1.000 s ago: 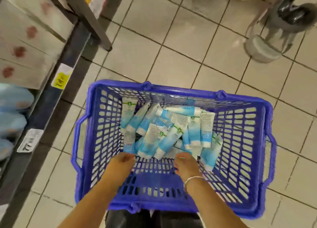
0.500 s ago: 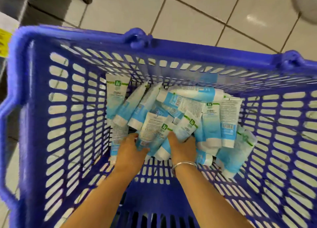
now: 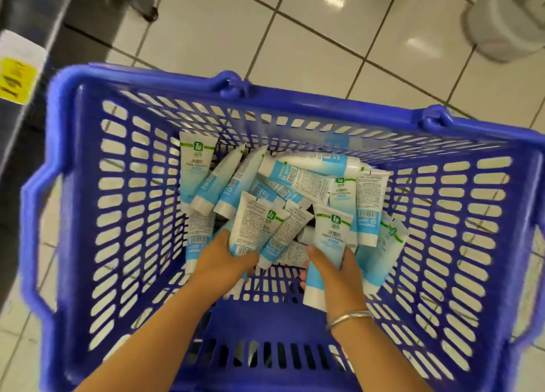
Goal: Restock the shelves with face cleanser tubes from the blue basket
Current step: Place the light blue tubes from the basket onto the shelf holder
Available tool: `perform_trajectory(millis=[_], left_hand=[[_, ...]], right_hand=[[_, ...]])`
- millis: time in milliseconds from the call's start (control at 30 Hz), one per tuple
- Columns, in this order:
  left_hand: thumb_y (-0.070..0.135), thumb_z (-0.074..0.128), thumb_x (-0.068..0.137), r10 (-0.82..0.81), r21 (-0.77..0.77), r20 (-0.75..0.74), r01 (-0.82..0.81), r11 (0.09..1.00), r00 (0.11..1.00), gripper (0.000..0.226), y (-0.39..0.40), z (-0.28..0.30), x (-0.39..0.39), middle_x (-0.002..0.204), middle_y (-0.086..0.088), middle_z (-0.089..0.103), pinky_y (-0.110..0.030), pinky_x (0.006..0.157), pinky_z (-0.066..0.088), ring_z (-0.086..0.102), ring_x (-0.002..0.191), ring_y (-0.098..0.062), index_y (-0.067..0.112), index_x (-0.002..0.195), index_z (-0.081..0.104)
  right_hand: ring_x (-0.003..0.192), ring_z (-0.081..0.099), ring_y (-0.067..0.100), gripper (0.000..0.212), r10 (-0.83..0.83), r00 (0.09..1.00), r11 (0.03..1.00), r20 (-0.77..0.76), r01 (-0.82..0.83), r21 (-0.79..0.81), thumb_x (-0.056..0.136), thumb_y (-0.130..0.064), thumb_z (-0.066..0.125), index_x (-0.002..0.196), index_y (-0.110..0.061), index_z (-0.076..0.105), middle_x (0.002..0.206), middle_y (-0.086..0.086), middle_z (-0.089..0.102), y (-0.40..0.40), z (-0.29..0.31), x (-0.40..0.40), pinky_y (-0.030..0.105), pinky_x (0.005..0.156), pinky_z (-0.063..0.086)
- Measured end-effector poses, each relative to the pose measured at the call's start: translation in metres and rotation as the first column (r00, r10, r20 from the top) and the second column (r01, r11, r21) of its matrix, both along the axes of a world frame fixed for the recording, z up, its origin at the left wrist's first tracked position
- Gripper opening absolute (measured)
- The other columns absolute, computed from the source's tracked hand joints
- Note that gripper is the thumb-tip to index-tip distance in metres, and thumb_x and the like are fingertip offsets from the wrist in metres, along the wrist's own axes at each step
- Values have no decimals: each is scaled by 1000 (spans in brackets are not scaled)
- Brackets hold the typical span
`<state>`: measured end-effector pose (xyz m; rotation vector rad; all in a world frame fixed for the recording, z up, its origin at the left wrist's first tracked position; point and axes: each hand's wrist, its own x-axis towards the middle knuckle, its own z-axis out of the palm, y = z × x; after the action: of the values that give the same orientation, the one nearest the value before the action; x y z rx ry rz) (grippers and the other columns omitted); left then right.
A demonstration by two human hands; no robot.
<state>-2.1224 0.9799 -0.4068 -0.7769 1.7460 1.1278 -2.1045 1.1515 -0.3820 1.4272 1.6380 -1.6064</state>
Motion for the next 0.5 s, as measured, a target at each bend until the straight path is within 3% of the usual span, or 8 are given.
perform_trajectory(millis=[100, 167, 233, 300, 367, 433, 500], left_hand=[[9, 68, 80, 162, 83, 26, -164, 983, 986, 29, -5, 27, 8, 87, -8, 65, -36, 58, 57, 65, 61, -20, 21, 102, 52], [6, 67, 80, 244, 150, 21, -245, 958, 969, 27, -12, 52, 11, 75, -5, 64, -26, 44, 50, 60, 46, -13, 22, 97, 54], [5, 70, 77, 336, 243, 29, -333, 911, 941, 27, -18, 82, 11, 62, -1, 62, -24, 41, 46, 56, 43, -13, 17, 96, 55], [13, 73, 69, 429, 333, 31, -414, 847, 903, 29, -23, 116, 2, 56, 0, 61, -22, 41, 45, 54, 42, -13, 15, 93, 56], [27, 71, 60, 534, 396, 40, -504, 768, 844, 32, -26, 155, -13, 54, -3, 61, -21, 39, 44, 54, 40, -13, 14, 87, 58], [37, 64, 62, 610, 417, 28, -564, 713, 792, 26, -34, 199, -27, 54, -5, 62, -20, 36, 44, 55, 38, -14, 16, 78, 63], [45, 54, 72, 652, 440, 29, -596, 672, 757, 35, -48, 247, -35, 53, -5, 63, -20, 36, 46, 56, 38, -14, 14, 68, 69]], right_hand=[[41, 57, 11, 18, -15, 999, 999, -43, 13, -42, 82, -5, 65, 96, -11, 54, 64, 4, 60, -5, 20, 2, 22, 40, 47], [44, 57, 14, 18, -7, 998, 999, -58, 5, -39, 82, -5, 65, 93, -15, 56, 64, 2, 61, -14, 41, 2, 24, 42, 49], [57, 59, 20, 20, 7, 997, 1000, -83, -9, -25, 81, -7, 66, 92, -20, 57, 75, 5, 62, -22, 66, 0, 31, 54, 52], [64, 59, 21, 20, 14, 993, 1000, -116, -17, -25, 81, -8, 67, 90, -23, 58, 79, 5, 63, -29, 97, -7, 33, 63, 52], [61, 58, 16, 19, 18, 987, 999, -162, -23, -34, 81, -7, 67, 89, -21, 57, 76, 4, 63, -35, 133, -21, 28, 58, 51], [64, 57, 17, 20, 19, 975, 998, -221, -33, -62, 81, -4, 65, 89, -20, 58, 79, 6, 62, -43, 174, -36, 30, 63, 50], [68, 57, 21, 18, 33, 965, 996, -259, -54, -73, 83, -4, 64, 93, -18, 57, 83, 10, 62, -54, 221, -45, 36, 70, 49]])
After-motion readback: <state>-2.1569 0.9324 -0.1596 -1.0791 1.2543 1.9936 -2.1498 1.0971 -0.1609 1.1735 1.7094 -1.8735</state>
